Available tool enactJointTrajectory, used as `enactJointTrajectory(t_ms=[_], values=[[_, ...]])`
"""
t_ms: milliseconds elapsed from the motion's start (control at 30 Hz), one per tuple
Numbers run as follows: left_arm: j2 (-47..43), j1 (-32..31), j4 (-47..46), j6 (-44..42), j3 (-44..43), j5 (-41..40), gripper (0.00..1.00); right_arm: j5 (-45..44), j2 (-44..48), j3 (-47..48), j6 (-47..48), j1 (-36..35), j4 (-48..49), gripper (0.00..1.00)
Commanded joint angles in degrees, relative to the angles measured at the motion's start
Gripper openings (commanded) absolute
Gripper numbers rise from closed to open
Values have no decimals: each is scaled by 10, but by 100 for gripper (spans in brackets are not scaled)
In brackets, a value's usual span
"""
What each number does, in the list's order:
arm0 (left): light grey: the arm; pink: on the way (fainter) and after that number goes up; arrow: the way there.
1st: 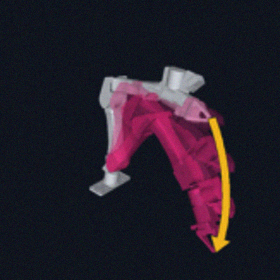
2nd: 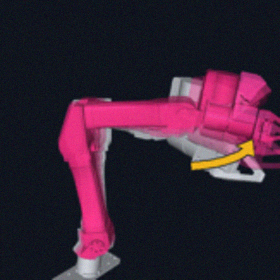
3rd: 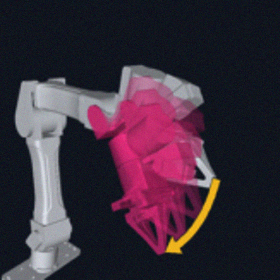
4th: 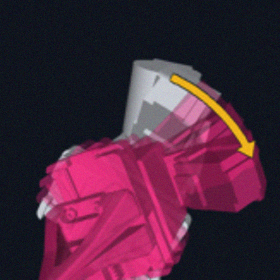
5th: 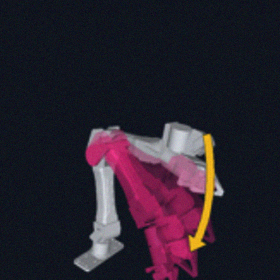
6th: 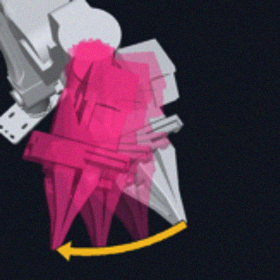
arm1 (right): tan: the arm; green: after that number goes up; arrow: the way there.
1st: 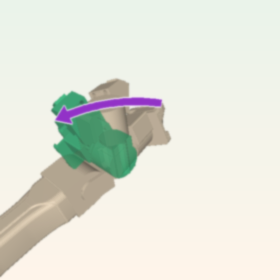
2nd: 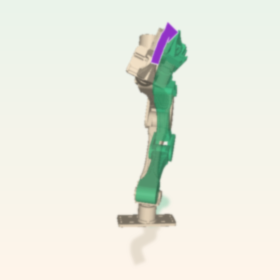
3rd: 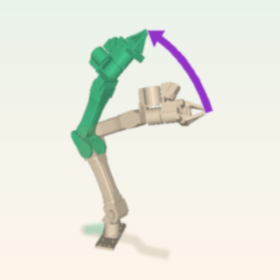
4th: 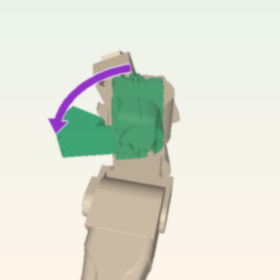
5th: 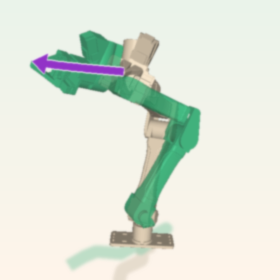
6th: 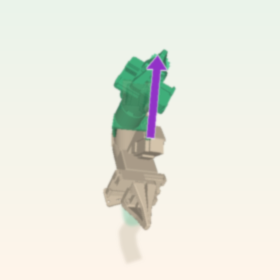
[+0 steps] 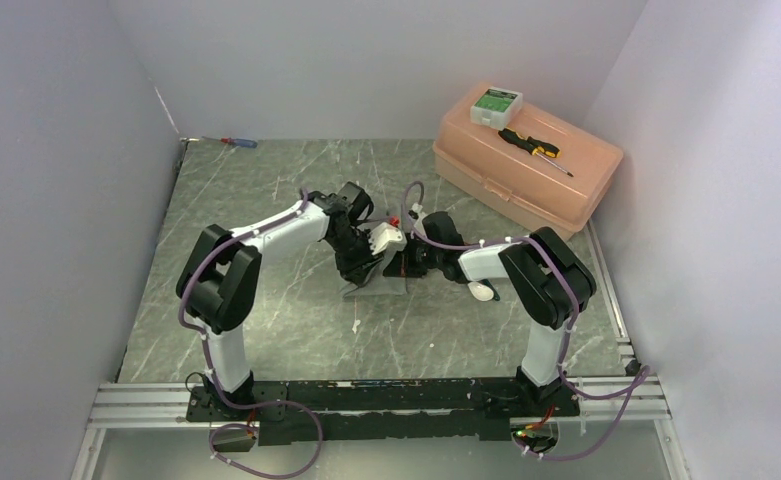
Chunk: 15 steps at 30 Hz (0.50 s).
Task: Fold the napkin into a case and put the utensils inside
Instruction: Smooth out the 2/3-rectangle-folded napkin at the center of the board.
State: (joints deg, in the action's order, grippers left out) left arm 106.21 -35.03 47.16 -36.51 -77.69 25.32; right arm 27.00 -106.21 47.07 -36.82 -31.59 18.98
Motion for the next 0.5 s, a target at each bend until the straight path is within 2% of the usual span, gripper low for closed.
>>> enactJointTrajectory(t_ms=[0, 233, 467], values=[[-36, 0, 6, 18, 23, 57, 37, -21, -2, -6, -19, 0, 30, 0], [-18, -2, -13, 2, 62, 62, 43, -28, 2, 0, -19, 0, 25, 0], [-9, 2, -57, 6, 81, -3, 52, -15, 45, 23, 16, 18, -33, 0]])
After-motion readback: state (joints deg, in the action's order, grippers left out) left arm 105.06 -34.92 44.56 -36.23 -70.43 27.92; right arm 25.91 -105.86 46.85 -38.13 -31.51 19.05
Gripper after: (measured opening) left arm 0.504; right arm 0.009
